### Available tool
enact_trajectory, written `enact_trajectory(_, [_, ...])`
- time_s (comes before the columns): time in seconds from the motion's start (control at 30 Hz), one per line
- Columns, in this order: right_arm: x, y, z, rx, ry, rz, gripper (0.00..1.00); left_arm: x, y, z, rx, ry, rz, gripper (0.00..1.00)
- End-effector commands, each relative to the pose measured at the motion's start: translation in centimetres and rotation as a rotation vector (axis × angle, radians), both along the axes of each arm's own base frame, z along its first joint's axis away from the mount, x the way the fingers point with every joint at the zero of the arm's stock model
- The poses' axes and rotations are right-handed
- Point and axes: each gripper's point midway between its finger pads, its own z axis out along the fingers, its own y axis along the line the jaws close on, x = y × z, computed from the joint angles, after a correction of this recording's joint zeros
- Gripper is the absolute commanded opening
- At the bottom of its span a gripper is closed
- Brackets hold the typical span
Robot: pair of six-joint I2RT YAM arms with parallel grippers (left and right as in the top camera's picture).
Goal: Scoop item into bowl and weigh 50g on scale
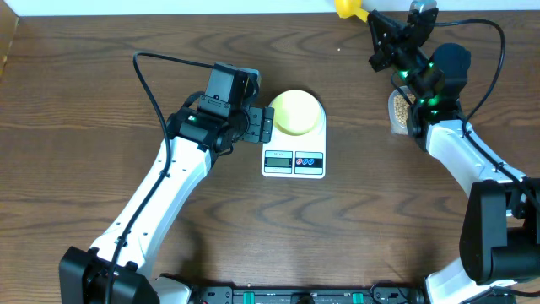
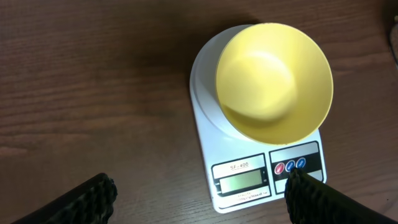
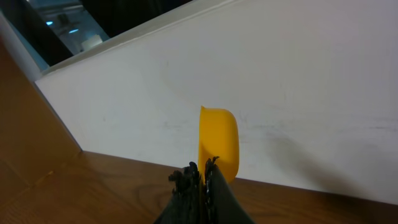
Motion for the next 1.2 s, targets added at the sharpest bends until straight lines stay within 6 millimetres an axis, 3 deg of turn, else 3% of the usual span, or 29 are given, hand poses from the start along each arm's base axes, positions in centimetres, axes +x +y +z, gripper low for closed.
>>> enact_trajectory(0.0, [0.2,-0.6,1.2,0.002,-0.027,-0.012,0.02,0.1,0.2,0.5,0.012,-0.019,-0.008,0.89])
enact_trajectory(0.33, [-1.3,-1.3,3.4,-0.011,0.001,-0.047,0.01,0.1,0.2,0.5,0.012,-0.020,-0.008,0.88])
enact_trajectory(0.53, [-3.0,-4.2,4.5,-0.103,0.118,-0.219,0.01,0.1,0.2,0.5,0.012,-0.020,-0.008,0.89])
enact_trajectory(0.73, [-5.9,-7.3,5.4,-0.232,0.209,-0.380,0.01,0.1,0.2,0.5,0.012,-0.020,-0.008,0.89])
enact_trajectory(0.93, [-7.4,-11.3,4.0,-0.305,0.306,-0.590,0.01,0.1,0.2,0.5,0.012,-0.019,-0.008,0.89])
enact_trajectory(1.17, [-7.4,-11.1,4.1,-0.303,0.304,-0.584,0.02,0.1,0.2,0.5,0.012,-0.019,-0.008,0.89])
